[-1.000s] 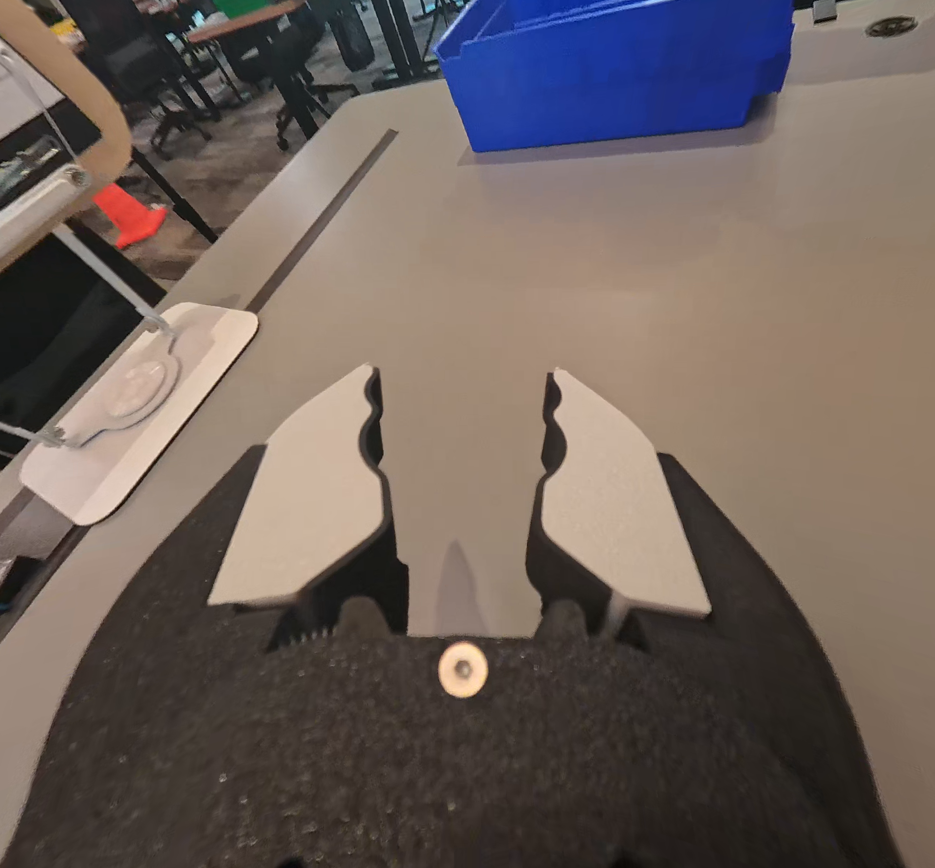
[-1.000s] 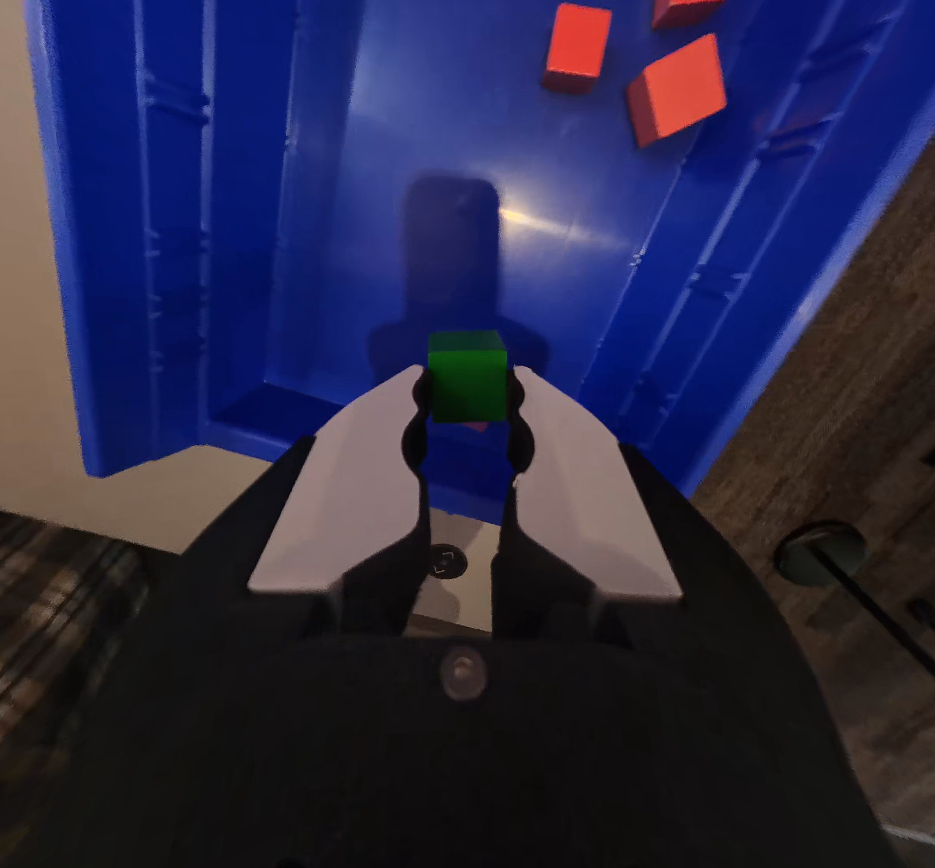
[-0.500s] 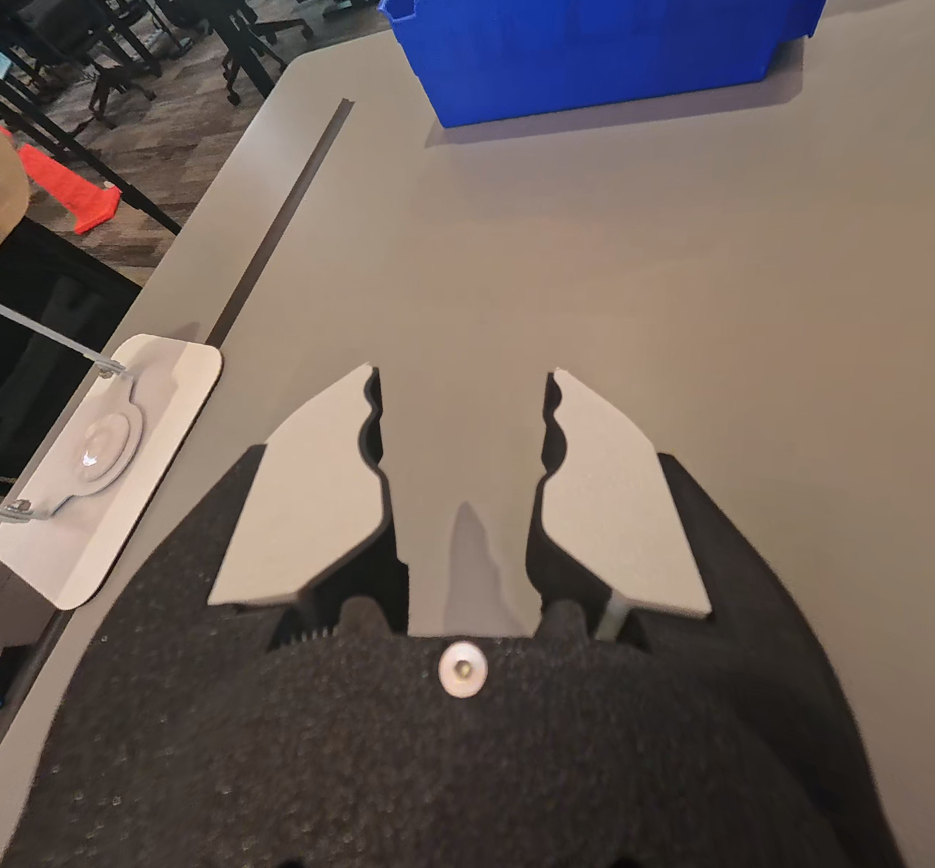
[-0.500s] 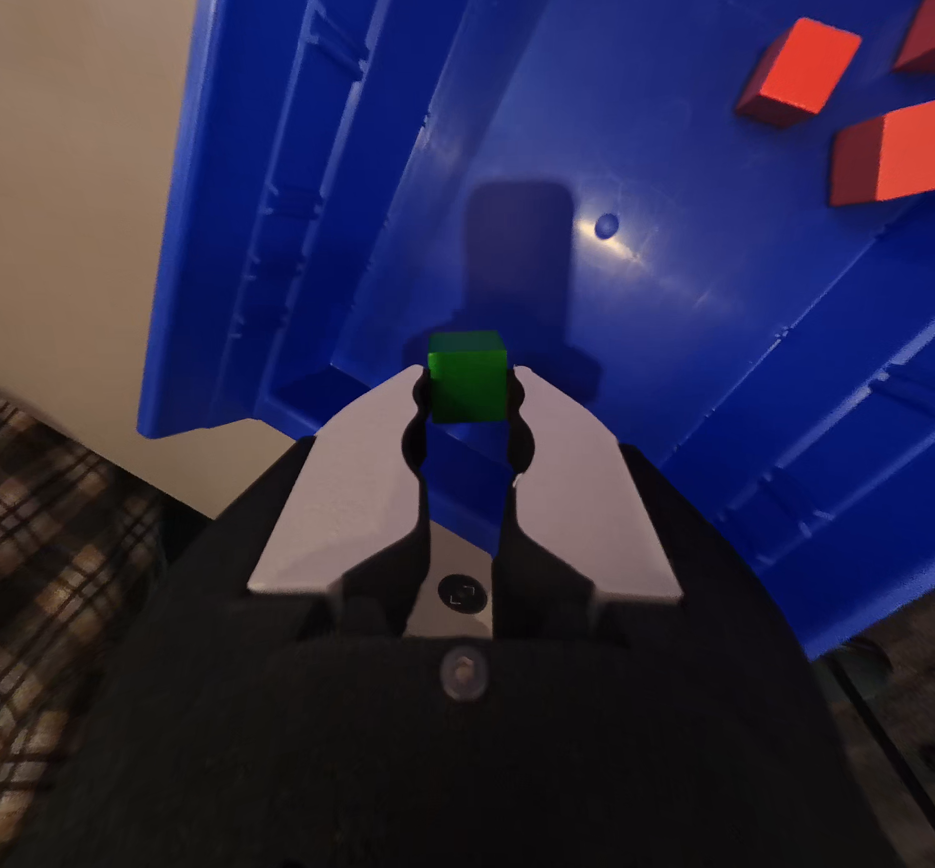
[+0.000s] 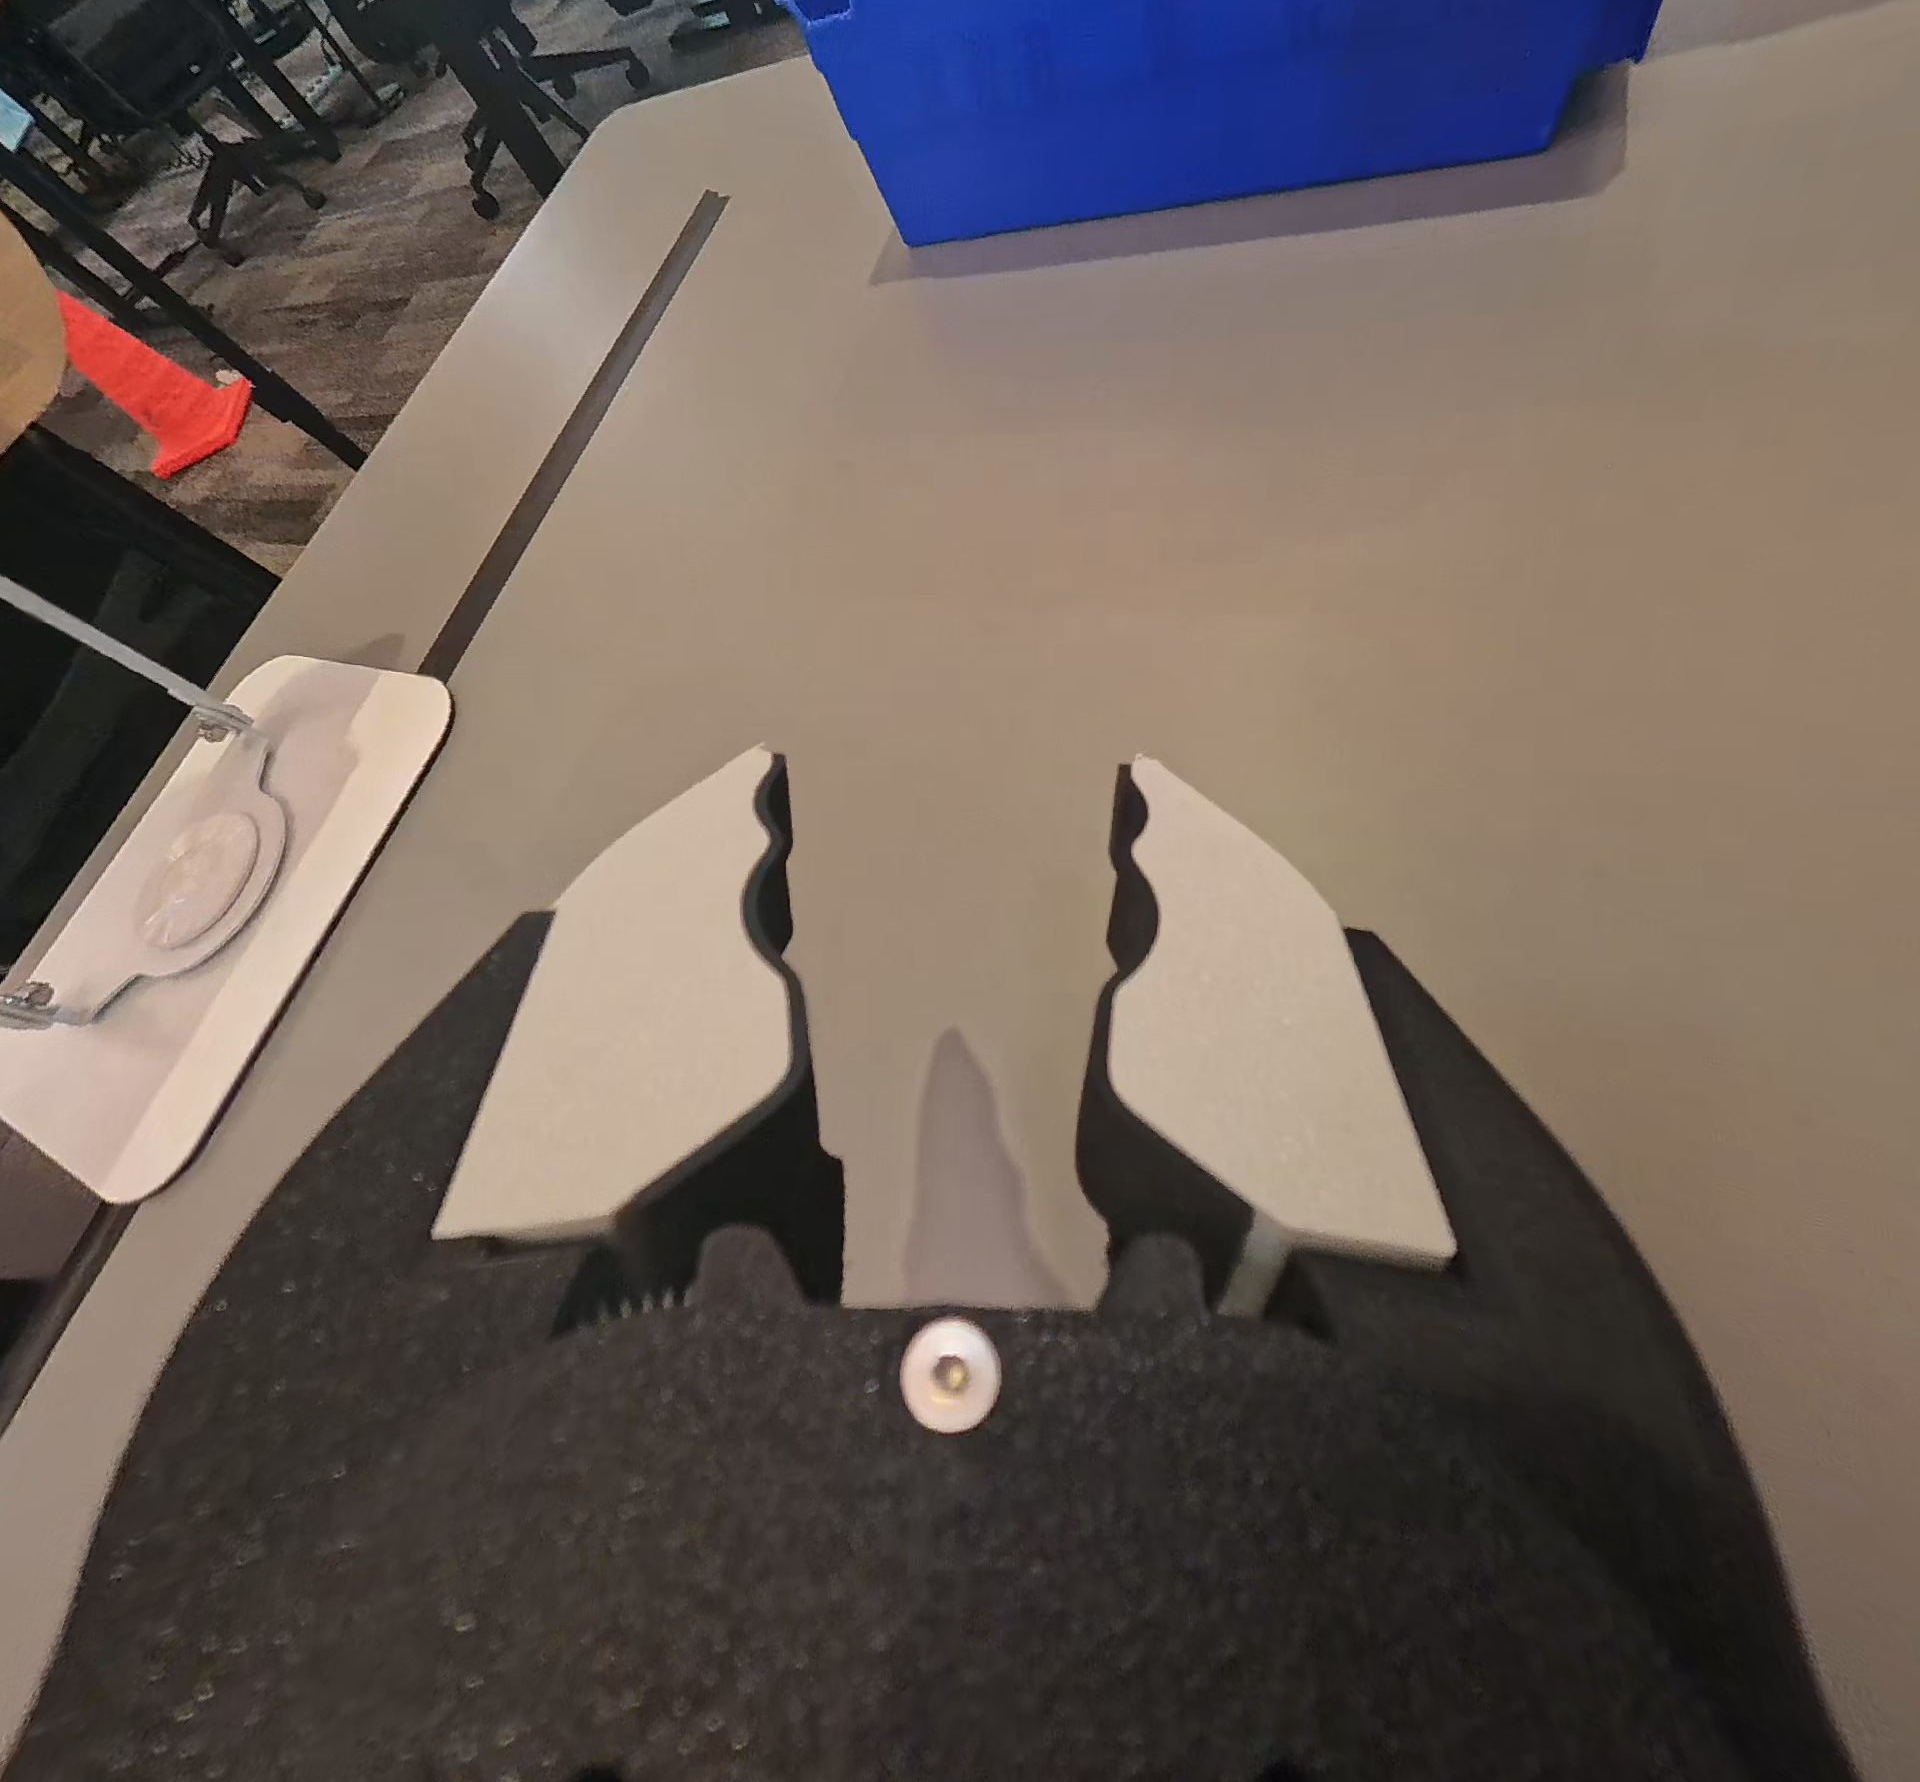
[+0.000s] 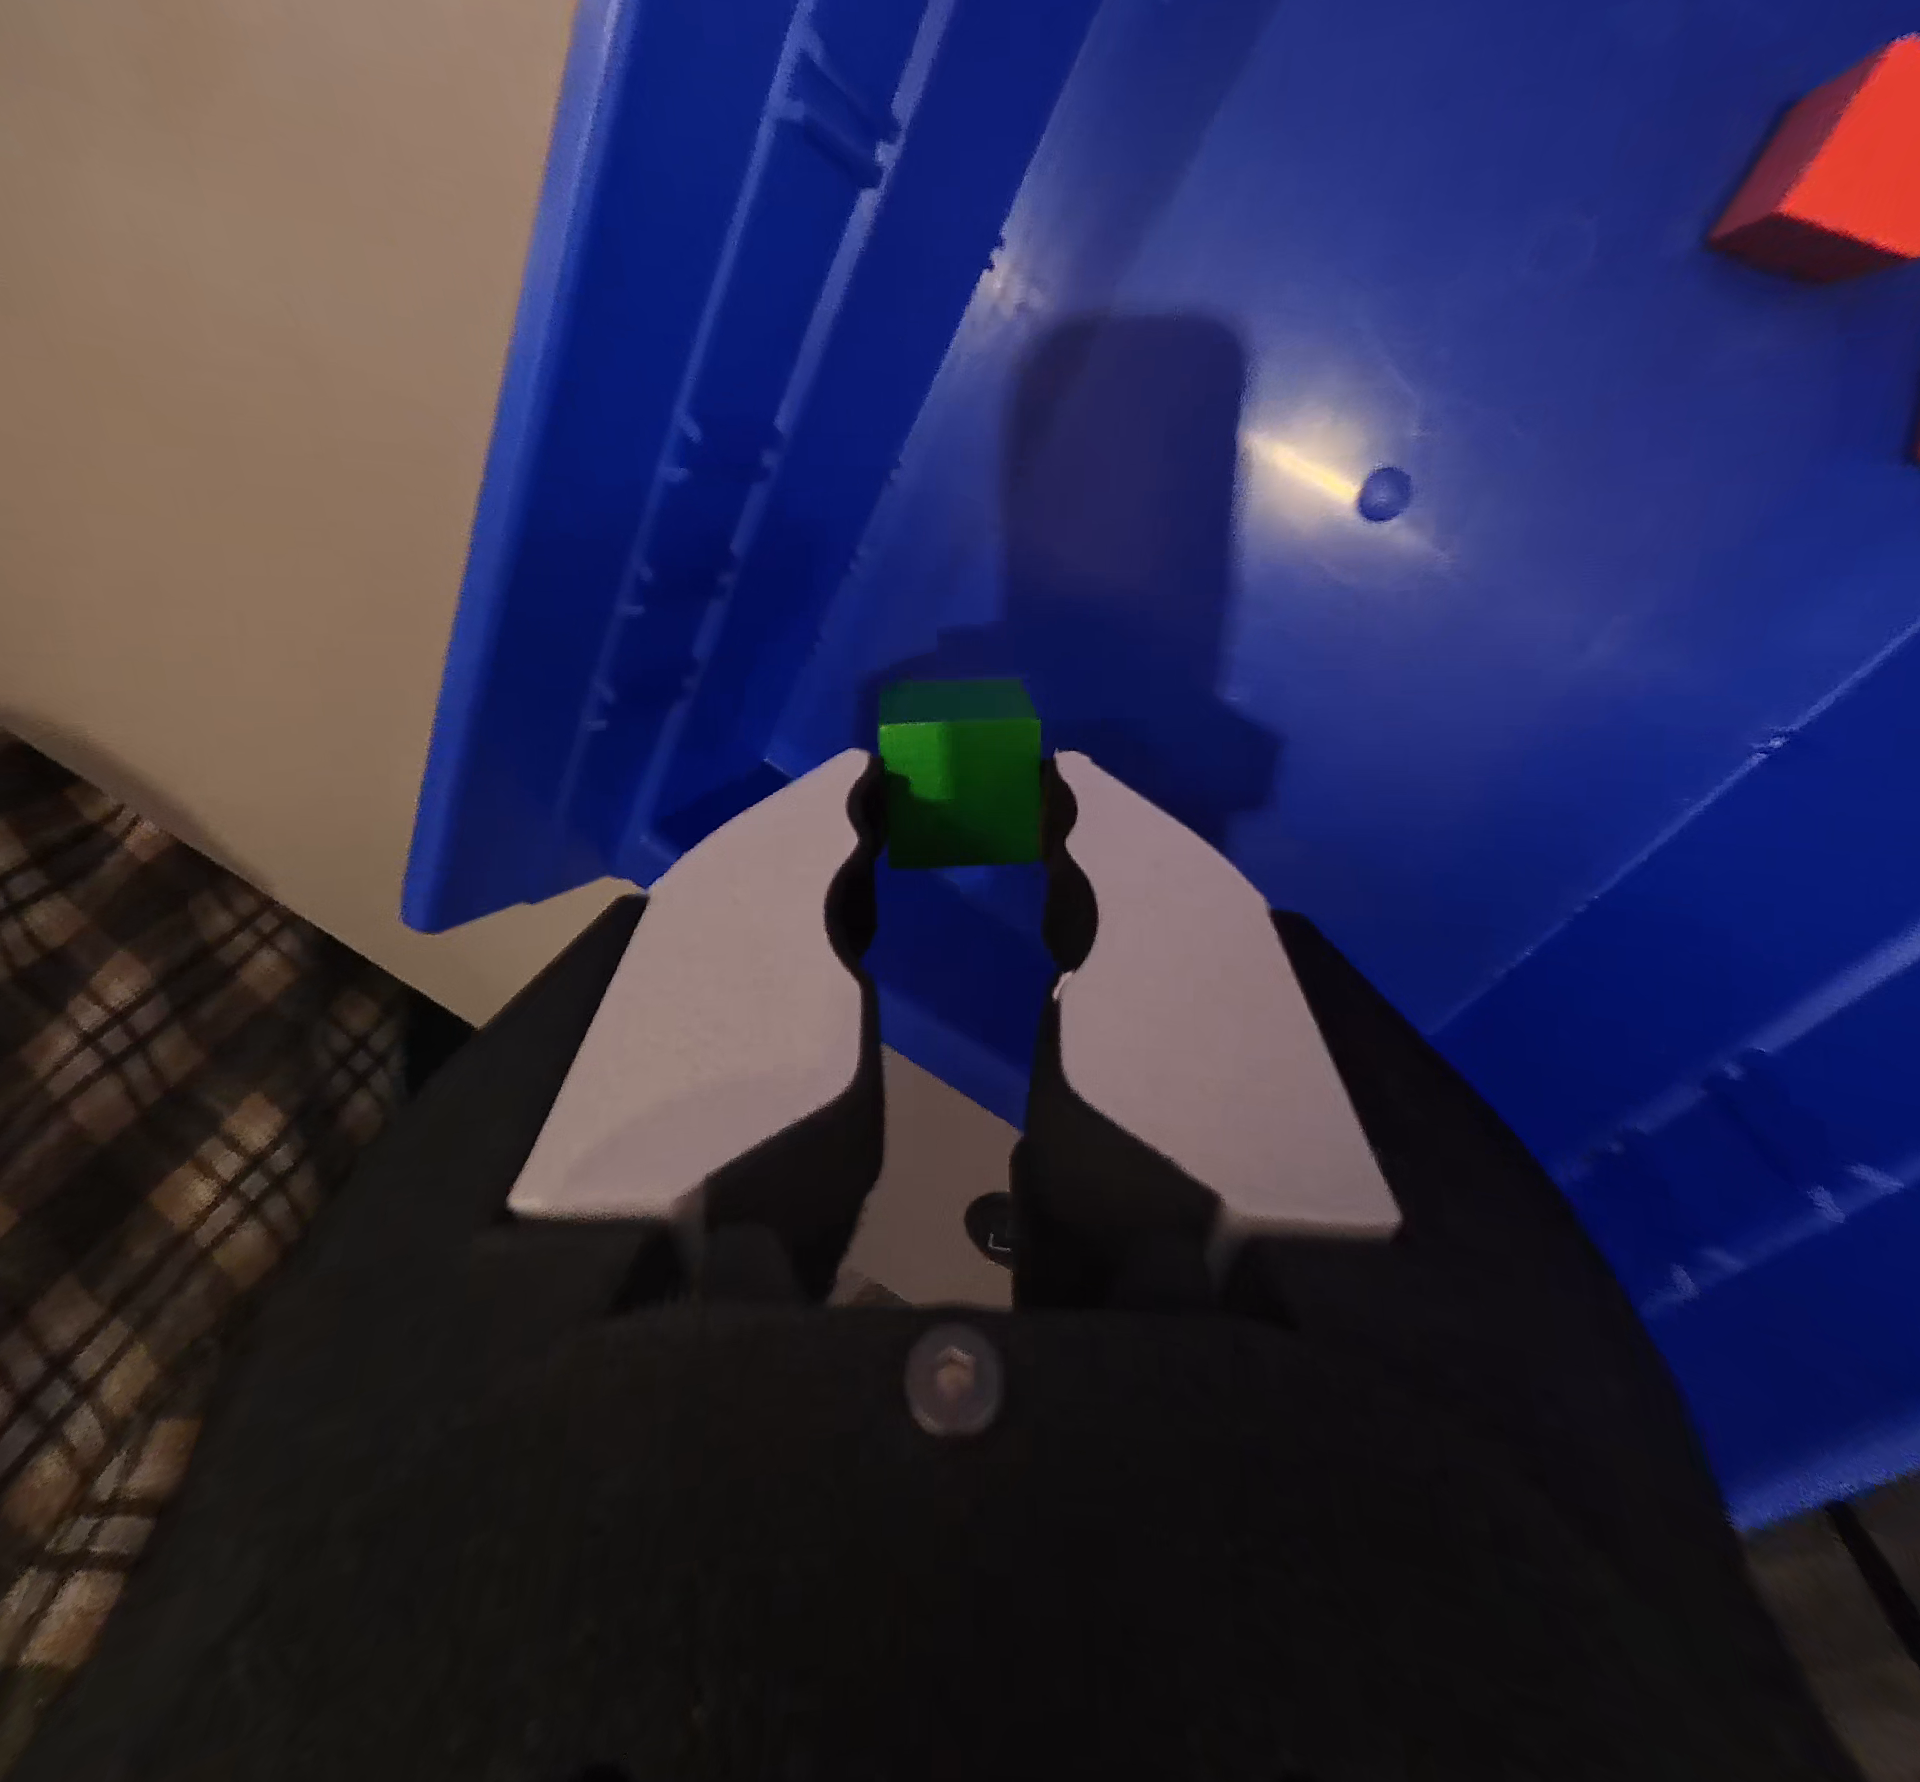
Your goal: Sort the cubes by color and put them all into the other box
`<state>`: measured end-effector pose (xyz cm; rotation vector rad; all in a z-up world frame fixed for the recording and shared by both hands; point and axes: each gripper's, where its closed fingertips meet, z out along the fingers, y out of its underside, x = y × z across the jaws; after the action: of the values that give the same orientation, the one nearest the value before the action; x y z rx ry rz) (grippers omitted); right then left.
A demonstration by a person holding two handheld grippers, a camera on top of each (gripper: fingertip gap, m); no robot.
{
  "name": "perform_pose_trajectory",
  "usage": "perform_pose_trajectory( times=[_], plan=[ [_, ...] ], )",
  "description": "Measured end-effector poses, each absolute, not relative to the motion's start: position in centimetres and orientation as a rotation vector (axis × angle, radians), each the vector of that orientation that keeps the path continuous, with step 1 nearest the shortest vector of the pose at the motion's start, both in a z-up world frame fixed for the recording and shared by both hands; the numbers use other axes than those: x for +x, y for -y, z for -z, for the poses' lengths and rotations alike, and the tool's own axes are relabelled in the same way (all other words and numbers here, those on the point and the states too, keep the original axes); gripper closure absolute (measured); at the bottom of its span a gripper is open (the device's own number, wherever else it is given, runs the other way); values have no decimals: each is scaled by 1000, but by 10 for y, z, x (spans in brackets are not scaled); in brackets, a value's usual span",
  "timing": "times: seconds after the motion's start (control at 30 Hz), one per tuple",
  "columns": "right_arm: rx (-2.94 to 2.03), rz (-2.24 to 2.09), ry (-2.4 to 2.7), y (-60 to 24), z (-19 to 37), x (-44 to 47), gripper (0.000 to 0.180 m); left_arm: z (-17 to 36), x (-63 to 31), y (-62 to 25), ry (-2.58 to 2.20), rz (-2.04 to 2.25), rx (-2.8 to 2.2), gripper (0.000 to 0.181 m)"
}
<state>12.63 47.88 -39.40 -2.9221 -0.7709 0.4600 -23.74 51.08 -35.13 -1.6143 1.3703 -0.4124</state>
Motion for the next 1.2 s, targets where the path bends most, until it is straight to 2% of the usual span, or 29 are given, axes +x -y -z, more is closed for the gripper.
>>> perform_pose_trajectory(
  times=[0.33, 0.4, 0.57, 0.7, 0.8, 1.0, 1.2],
  plan=[
    [-3004, -604, 836, -457, 423, 102, 149, 351, -263, -503, -1333, 426, -1615, 120],
    [-2970, -572, 787, -466, 412, 107, 144, 345, -274, -501, -1307, 420, -1613, 119],
    [-2771, -473, 658, -494, 342, 112, 135, 322, -324, -493, -1218, 362, -1615, 117],
    [-2501, -482, 615, -502, 281, 80, 133, 284, -413, -495, -1082, 176, -1662, 116],
    [-2351, -509, 662, -494, 266, 38, 125, 256, -506, -492, -952, 38, -1751, 114],
    [-2249, -794, 810, -471, 295, -71, 123, 246, -679, -476, -797, -272, -2021, 114],
    [-2242, -930, 921, -455, 324, -139, 127, 272, -764, -473, -698, -367, -2165, 114]
  ],
)
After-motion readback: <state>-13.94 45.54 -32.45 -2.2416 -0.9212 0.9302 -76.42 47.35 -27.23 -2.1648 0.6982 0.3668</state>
